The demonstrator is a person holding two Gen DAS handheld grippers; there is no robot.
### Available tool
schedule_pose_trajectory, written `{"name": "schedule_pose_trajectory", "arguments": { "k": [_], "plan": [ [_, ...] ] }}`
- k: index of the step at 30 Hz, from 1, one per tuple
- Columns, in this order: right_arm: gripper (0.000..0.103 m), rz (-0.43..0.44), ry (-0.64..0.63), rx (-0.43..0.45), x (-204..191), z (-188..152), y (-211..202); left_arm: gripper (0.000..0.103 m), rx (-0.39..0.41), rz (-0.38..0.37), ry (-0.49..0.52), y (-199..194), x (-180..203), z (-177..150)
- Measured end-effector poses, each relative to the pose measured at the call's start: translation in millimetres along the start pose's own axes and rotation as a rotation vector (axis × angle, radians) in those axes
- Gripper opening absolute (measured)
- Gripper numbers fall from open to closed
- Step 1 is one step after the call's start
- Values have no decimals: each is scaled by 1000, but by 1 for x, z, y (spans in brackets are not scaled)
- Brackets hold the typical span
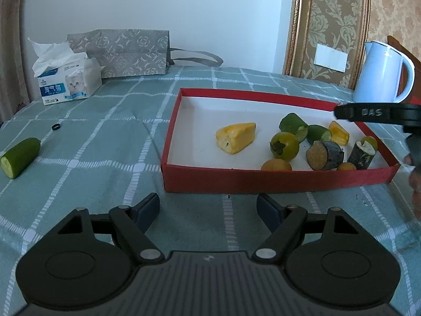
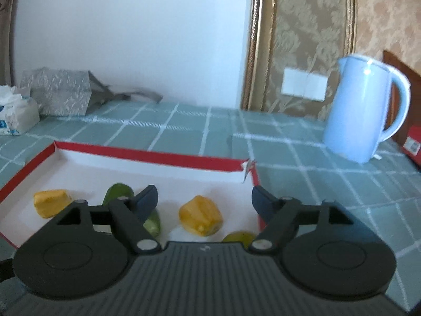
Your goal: Organize fruits
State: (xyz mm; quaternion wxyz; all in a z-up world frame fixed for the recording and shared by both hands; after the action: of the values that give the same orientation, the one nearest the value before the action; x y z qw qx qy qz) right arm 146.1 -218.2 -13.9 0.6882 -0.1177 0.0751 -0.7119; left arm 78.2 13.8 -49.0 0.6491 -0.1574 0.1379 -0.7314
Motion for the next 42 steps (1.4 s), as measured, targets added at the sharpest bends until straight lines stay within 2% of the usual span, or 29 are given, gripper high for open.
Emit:
{"name": "schedule_pose_trajectory", "arguments": {
  "k": [4,10,14,17,21,30,35,42],
  "plan": [
    [94,-11,42,38,2,0,-30,81,3,1,-5,-1,0,0],
    [103,12,42,144,-5,-7,-98,81,13,12,-43,-6,-5,2],
    [103,9,36,175,-11,-21,-130,81,-10,0,-54,-8,-4,1],
    [103,11,28,197,-14,-29,-147,81,20,17,-26,-16,0,1],
    [103,-17,-29,189,-20,-36,-149,81,48,27,7,-25,7,2],
    [103,-23,11,85,-21,-48,-134,81,53,9,4,-37,19,5],
    [103,-26,32,78,-22,-47,-129,86,71,-2,11,-44,26,10],
    [103,-32,22,100,-25,-44,-130,87,101,2,33,-53,36,16]
  ]
}}
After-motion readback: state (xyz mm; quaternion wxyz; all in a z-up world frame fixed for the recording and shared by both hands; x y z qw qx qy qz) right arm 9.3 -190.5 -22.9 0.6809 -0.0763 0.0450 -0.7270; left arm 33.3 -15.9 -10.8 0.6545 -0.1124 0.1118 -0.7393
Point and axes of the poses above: each gripper's, at about its wrist camera, not at the fingertips, and y roughly the way its jaws point, x to its right, z to its top, the point moved 3 cm from there along y, roughly the way its jaws point, and after that the axes turned 12 degrees about x, right-handed, at the moved point
